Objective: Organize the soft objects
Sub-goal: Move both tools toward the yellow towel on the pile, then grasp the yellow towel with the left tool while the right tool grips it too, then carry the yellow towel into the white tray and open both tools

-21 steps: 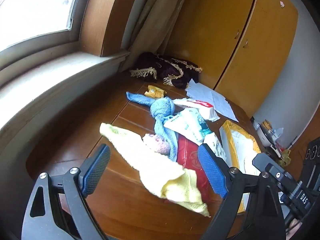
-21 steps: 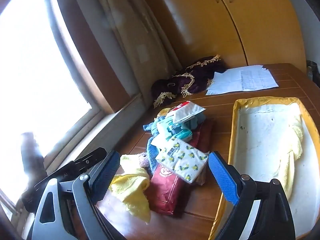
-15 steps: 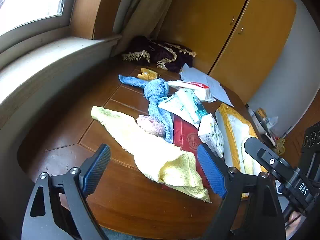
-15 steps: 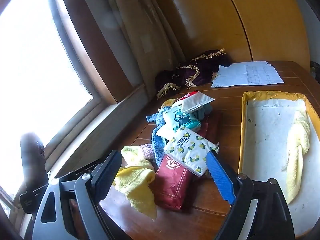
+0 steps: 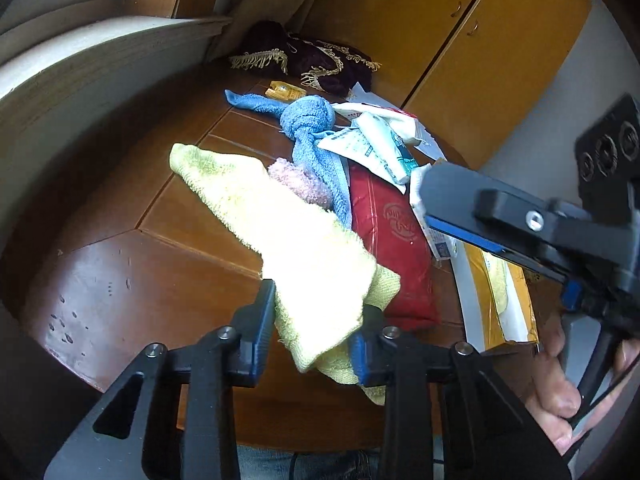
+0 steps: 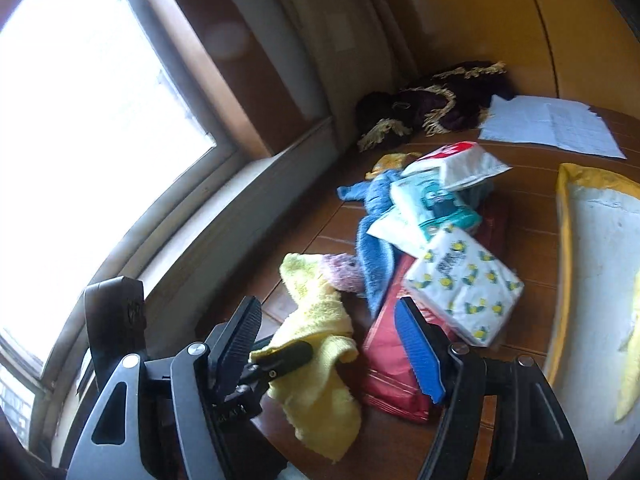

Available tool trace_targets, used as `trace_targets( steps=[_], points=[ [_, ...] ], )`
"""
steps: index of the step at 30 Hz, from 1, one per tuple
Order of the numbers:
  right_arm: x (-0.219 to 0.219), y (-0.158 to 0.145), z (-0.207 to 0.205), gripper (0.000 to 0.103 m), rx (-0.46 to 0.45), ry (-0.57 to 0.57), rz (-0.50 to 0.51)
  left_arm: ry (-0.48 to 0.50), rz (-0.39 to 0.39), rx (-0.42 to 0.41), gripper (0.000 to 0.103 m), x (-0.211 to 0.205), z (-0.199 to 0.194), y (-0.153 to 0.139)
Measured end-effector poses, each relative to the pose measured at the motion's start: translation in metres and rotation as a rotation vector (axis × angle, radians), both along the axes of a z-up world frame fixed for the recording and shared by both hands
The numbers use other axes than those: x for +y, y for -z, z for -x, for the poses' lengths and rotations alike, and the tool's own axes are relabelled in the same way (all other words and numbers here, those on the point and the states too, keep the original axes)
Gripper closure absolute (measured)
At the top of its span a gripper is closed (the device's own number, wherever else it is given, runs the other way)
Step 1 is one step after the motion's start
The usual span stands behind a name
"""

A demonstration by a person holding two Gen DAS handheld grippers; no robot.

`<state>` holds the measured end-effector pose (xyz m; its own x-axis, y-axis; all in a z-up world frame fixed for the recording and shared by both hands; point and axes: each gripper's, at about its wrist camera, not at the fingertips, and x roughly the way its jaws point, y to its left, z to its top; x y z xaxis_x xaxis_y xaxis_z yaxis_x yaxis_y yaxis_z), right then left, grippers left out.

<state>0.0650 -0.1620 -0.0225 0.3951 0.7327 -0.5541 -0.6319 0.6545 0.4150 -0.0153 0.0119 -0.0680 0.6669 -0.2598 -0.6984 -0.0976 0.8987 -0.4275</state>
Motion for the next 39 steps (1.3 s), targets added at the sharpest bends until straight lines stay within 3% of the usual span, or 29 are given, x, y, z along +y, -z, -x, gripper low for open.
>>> trace_targets(
  steps=[2, 5, 8, 9, 14, 20, 29, 34, 39],
  points=[
    [0.025, 0.007, -0.008, 0.033, 0.023, -0.063, 0.06, 0.001, -0.027, -0.002, 0.074, 0.004, 0.001, 0.002],
    [0.059, 0.015, -0.018, 0.044, 0.066, -0.085, 0.125, 0.015, -0.037, 0.004, 0.074, 0.006, 0.005, 0.004],
    [0.083, 0.03, -0.029, 0.061, 0.177, -0.116, 0.164, 0.023, -0.045, 0.003, 0.074, 0.008, 0.007, 0.008],
    [0.089, 0.038, -0.032, 0.075, 0.195, -0.116, 0.179, 0.023, -0.039, -0.002, 0.074, 0.008, 0.009, 0.008],
    [0.087, 0.044, -0.025, 0.085, 0.185, -0.109, 0.184, 0.041, -0.028, -0.03, 0.078, 0.002, 0.014, 0.006],
    [0.034, 0.017, -0.014, 0.09, 0.2, -0.063, 0.005, 0.119, -0.043, -0.116, 0.078, -0.032, 0.019, -0.028],
    [-0.084, -0.052, 0.016, 0.09, 0.059, 0.144, -0.232, 0.354, -0.001, -0.235, 0.078, -0.124, -0.012, -0.089],
    [-0.154, -0.084, 0.016, 0.09, -0.027, 0.296, -0.276, 0.498, 0.014, -0.246, 0.078, -0.185, -0.044, -0.097],
    [-0.216, -0.082, 0.017, 0.09, -0.097, 0.485, -0.225, 0.634, 0.051, -0.161, 0.078, -0.234, -0.085, -0.072]
  ],
)
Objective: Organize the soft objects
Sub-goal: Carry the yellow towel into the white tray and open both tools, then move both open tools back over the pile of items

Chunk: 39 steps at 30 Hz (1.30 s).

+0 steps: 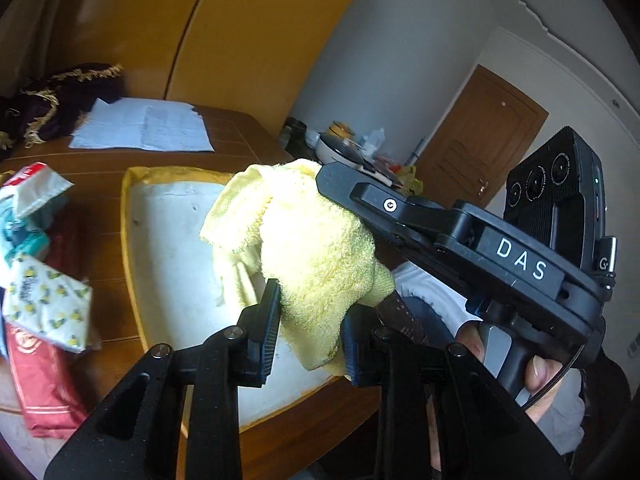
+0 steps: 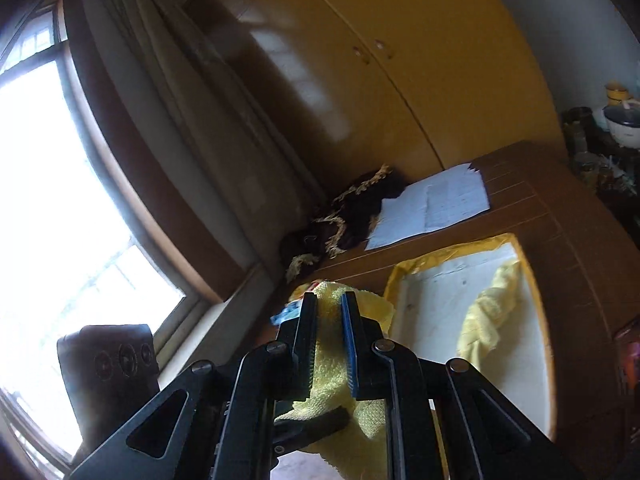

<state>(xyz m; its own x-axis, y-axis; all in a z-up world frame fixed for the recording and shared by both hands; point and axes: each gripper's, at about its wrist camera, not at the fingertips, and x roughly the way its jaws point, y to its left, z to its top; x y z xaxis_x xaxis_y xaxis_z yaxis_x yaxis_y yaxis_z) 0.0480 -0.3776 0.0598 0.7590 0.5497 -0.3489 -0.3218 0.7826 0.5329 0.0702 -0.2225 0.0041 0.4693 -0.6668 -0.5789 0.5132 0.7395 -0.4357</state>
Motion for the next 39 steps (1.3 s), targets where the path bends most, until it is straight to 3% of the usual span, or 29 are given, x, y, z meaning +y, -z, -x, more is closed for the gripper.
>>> trace_targets(
  steps=[5, 9, 14, 16, 18, 19, 22, 24, 26, 32, 39],
  points=[
    [-0.042, 0.036, -0.014, 0.093, 0.056, 0.152, 0.039, 0.022, -0.071, 0.089, 0.078, -0.028, -0.027, 0.042],
    [-0.062, 0.07, -0.029, 0.101, 0.128, 0.164, -0.005, 0.003, -0.115, 0.142, 0.078, -0.035, -0.03, 0.063],
    [-0.054, 0.082, -0.033, 0.099, 0.159, 0.2, 0.027, 0.001, -0.11, 0.122, 0.078, -0.024, -0.014, 0.064],
    [-0.047, 0.084, -0.032, 0.096, 0.164, 0.196, 0.02, 0.011, -0.104, 0.12, 0.069, -0.023, -0.005, 0.061],
    [-0.04, 0.085, -0.032, 0.096, 0.165, 0.187, 0.029, 0.013, -0.071, 0.1, 0.049, -0.014, 0.002, 0.06],
    [-0.036, 0.084, -0.031, 0.096, 0.162, 0.185, 0.045, 0.005, -0.056, 0.084, 0.049, -0.009, 0.004, 0.057],
    [-0.027, 0.081, -0.03, 0.084, 0.162, 0.186, 0.062, -0.059, -0.032, 0.03, 0.045, 0.017, 0.014, 0.049],
    [-0.022, 0.078, -0.026, 0.052, 0.14, 0.181, 0.039, -0.153, -0.015, -0.014, 0.034, 0.043, 0.024, 0.04],
    [-0.013, 0.071, -0.018, 0.041, 0.1, 0.163, 0.024, -0.267, -0.015, -0.049, 0.032, 0.07, 0.032, 0.033],
    [0.043, 0.051, -0.005, 0.032, 0.015, -0.011, 0.038, -0.512, -0.044, -0.093, 0.032, 0.145, 0.051, 0.035],
    [0.111, 0.066, -0.009, 0.025, 0.031, -0.2, 0.104, -0.603, -0.096, -0.041, 0.032, 0.183, 0.057, 0.058]
  ],
)
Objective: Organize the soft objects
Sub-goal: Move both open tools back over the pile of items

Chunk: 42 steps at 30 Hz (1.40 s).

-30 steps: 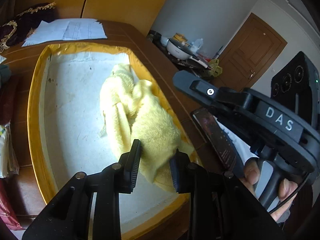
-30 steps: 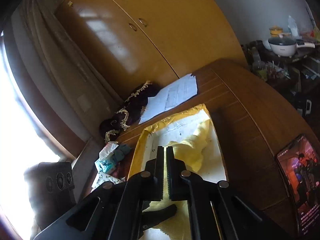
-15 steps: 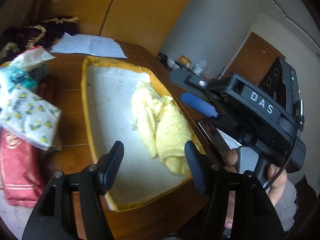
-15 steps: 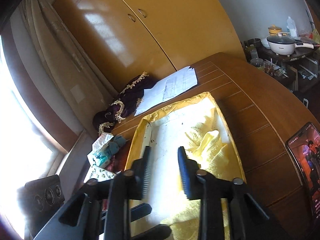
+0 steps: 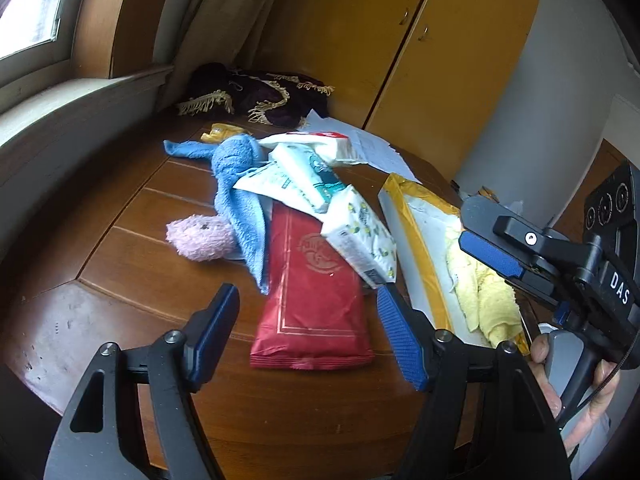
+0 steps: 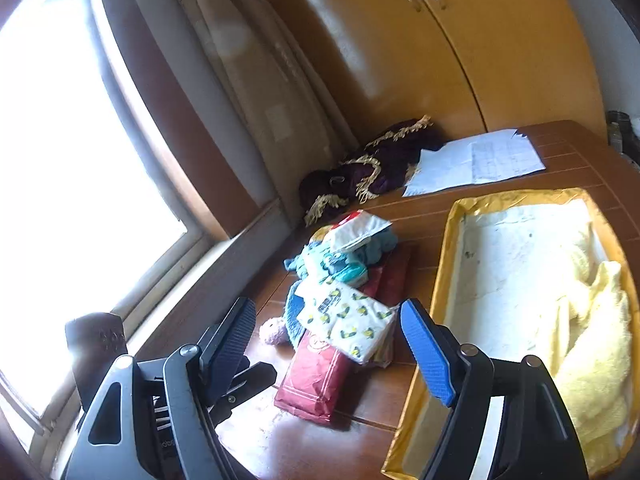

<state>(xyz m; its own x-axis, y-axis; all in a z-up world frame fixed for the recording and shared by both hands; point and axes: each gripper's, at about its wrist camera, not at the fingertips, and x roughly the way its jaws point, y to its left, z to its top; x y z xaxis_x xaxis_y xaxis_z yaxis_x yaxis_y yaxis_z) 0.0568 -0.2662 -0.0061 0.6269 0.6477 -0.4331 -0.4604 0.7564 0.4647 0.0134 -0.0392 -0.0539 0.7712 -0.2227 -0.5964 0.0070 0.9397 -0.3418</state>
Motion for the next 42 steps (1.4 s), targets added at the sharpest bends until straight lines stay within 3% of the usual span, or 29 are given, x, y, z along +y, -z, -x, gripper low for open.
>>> trace_targets(
  steps=[9, 15, 19, 21, 25, 29, 33, 39, 42],
  points=[
    [0.062, 0.023, -0.049, 0.02, 0.064, -0.145, 0.205, -0.007, 0.032, 0.034, 0.032, 0.011, -0.001, 0.002],
    [0.071, 0.037, -0.079, 0.02, 0.214, -0.129, 0.253, -0.001, 0.016, 0.051, 0.032, 0.011, -0.001, 0.005],
    [0.072, 0.039, -0.067, 0.015, 0.244, -0.189, 0.247, -0.01, 0.033, 0.052, 0.032, 0.014, -0.001, 0.003],
    [0.071, 0.035, -0.061, 0.015, 0.217, -0.204, 0.245, -0.01, 0.033, 0.053, 0.032, 0.014, -0.001, 0.003],
    [0.064, 0.026, -0.079, 0.015, 0.201, -0.186, 0.229, -0.006, 0.043, 0.052, 0.032, 0.013, -0.001, 0.001],
    [0.058, 0.033, -0.105, 0.015, 0.259, -0.161, 0.206, 0.0, 0.038, 0.052, 0.032, 0.013, -0.001, 0.0],
    [0.055, 0.048, -0.106, 0.015, 0.365, -0.209, 0.182, -0.008, 0.053, 0.05, 0.032, 0.017, 0.001, 0.001],
    [0.056, 0.046, -0.083, 0.015, 0.296, -0.181, 0.307, -0.002, 0.084, 0.05, 0.032, 0.018, 0.001, 0.006],
    [0.057, 0.051, -0.07, 0.015, 0.268, -0.236, 0.327, -0.001, 0.083, 0.045, 0.032, 0.019, 0.003, 0.008]
  ],
)
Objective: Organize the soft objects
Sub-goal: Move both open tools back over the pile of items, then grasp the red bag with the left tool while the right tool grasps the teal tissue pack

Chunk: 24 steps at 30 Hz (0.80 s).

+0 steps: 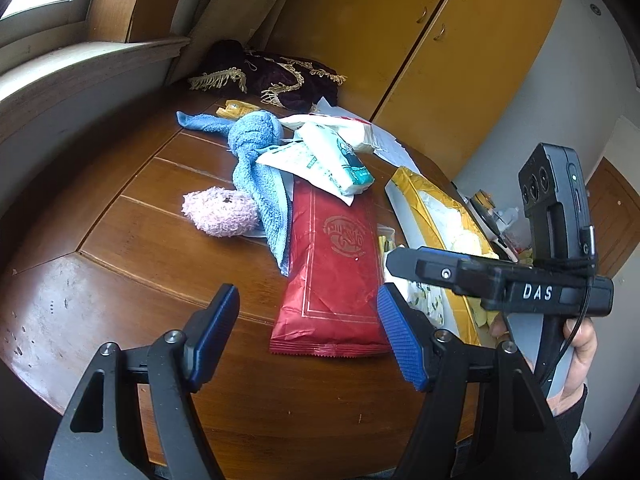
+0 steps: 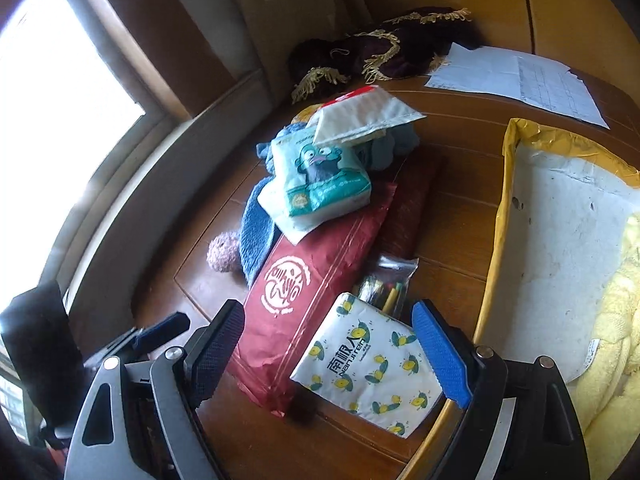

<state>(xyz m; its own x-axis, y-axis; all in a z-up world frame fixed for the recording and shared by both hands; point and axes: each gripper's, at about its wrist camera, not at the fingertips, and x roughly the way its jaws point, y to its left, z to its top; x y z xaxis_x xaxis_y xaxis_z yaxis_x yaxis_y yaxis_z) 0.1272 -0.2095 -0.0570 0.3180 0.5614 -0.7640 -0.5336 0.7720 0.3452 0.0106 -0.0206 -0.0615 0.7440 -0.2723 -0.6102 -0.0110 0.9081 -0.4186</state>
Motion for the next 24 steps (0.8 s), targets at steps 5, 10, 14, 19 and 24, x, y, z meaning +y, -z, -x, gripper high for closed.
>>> trace_targets(
  steps=[5, 10, 14, 19, 24],
  points=[
    [0.005, 0.001, 0.02, 0.01, -0.065, -0.07, 0.065, -0.009, 0.025, 0.007, 0.032, 0.005, 0.001, 0.003],
    [0.008, 0.003, 0.032, 0.009, -0.061, -0.111, 0.121, -0.009, 0.024, 0.01, 0.032, 0.005, 0.002, 0.004],
    [0.005, 0.005, 0.05, 0.009, -0.066, -0.114, 0.143, -0.013, 0.018, 0.008, 0.032, 0.005, 0.002, 0.004],
    [0.006, 0.006, 0.069, 0.006, -0.111, -0.124, 0.171, 0.001, 0.036, 0.018, 0.032, 0.005, -0.005, 0.003],
    [0.0, 0.005, 0.072, 0.006, -0.12, -0.064, 0.126, 0.118, -0.016, 0.038, 0.032, -0.013, -0.039, -0.01]
  ],
)
